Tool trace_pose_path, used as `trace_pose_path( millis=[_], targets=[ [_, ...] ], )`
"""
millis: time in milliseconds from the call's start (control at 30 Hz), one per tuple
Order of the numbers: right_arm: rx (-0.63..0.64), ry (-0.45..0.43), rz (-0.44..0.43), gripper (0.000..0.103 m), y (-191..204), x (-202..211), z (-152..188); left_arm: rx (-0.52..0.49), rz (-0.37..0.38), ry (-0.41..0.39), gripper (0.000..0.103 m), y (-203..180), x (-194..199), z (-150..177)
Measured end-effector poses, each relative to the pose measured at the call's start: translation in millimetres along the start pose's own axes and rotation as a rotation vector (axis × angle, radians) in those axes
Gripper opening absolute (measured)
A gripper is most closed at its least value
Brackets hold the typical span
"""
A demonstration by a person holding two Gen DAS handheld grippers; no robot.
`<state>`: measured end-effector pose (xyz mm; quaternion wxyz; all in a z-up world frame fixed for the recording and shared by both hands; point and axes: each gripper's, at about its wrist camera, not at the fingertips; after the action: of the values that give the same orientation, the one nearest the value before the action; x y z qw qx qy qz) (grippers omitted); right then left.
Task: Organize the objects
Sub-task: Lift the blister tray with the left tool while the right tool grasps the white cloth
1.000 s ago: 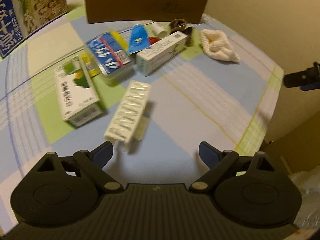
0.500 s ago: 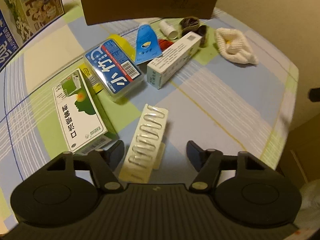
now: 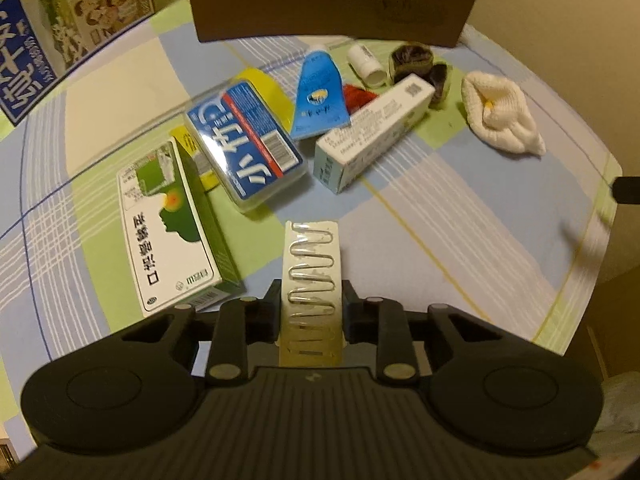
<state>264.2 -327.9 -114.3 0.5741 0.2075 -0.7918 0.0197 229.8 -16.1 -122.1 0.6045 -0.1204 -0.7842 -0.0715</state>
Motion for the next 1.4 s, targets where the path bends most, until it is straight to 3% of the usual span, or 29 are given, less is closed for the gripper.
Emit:
trace_pose_path(
  millis=[300, 467, 667, 700, 733, 833, 867, 1133, 1400],
  targets=[
    [0.134, -0.028, -0.049, 0.083, 8.2, -40.1, -56.8, 0.070, -0.018, -0.061, 0.023, 2.4, 25.1, -25.2],
    [0.180, -0.010, -0.063, 0.073, 15.4, -64.2, -80.4, 0.101, -0.020, -0.085, 0.023, 2.3, 32.4, -43.1],
    [0.217, 0.046, -0.042, 0.053, 18.1, -90.1, -89.8, 0.118, -0.016, -0.097, 0.023, -4.4, 31.8, -62.2],
    [0.225, 0.042, -0.052, 0.046, 16.8, -91.0, -89.3, 0.118, -0.015, -0.097, 0.023, -5.7, 31.3, -65.0],
    [0.238, 0.037, -0.060, 0.032, 16.7, -90.2, -89.9, 0.118, -0.016, -0.098, 0.023, -7.3, 30.7, -67.0],
    [0.268, 0.028, -0.088, 0.009, 14.8, -84.7, -90.2, 0.118, -0.015, -0.098, 0.023, -9.8, 30.2, -73.5],
    [0.267, 0.028, -0.091, 0.006, 12.9, -81.9, -90.8, 0.117, -0.014, -0.098, 0.023, -10.6, 30.2, -75.7],
    [0.264, -0.040, -0.147, 0.004, 2.6, -38.0, -102.1, 0.110, -0.012, -0.122, 0.023, -13.1, 39.4, -97.6],
    [0.330, -0.161, -0.199, 0.004, 14.7, 11.3, -140.0, 0.092, -0.014, -0.169, 0.023, -6.6, 58.2, -137.5]
  ],
)
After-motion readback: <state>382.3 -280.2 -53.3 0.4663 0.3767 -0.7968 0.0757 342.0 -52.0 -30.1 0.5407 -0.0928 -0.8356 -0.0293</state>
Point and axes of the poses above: each gripper's, at about its wrist camera, not at the fingertips, and x roughly against the way its jaws point, y to its left, z to its underside, and after that the axes turned 10 degrees about y, right-handed
